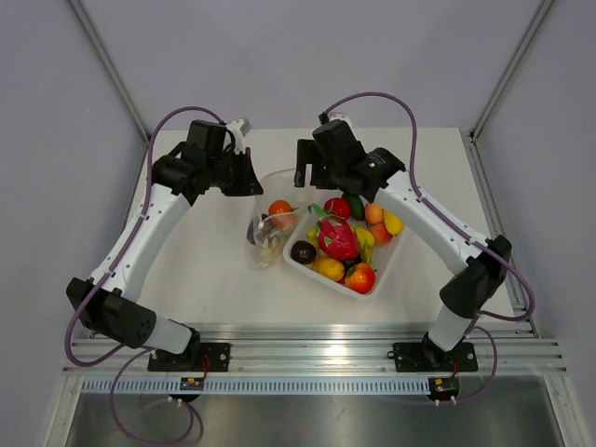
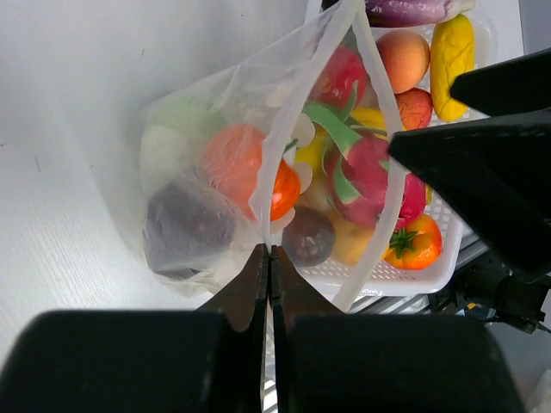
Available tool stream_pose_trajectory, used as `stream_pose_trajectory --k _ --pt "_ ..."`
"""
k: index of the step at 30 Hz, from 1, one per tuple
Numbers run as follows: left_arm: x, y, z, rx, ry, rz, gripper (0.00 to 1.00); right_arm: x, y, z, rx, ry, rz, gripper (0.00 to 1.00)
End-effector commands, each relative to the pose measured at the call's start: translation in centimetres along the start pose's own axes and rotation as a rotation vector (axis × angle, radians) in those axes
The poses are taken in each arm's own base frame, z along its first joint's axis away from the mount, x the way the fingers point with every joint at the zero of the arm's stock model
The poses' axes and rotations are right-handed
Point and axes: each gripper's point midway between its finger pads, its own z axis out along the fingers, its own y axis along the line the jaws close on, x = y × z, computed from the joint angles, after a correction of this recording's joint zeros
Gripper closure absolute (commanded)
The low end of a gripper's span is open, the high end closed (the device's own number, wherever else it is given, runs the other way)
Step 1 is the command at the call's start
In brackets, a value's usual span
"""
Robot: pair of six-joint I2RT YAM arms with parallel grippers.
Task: Place the food in the zip-top bag and seal the zipper
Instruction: Place the fake vegetable in the zipper food storage bag.
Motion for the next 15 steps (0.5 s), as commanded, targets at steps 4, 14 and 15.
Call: stream_pose_trajectory --k 4,14,15 --pt "-0.9 -1.5 -1.0 0.055 -0.053 0.015 1.0 -3.4 -5.9 -4.4 0.144 -0.162 0.044 0.13" --pt "-0.9 -1.7 -1.1 0.062 -0.056 0.022 1.0 1.8 -19.5 -1.9 0.412 -0.01 0.116 0.21" --pt "-0.9 -1.6 -1.1 0.061 -0.054 0.021 1.0 2.1 -20.1 -1.8 0.433 -0.001 0.114 0.21"
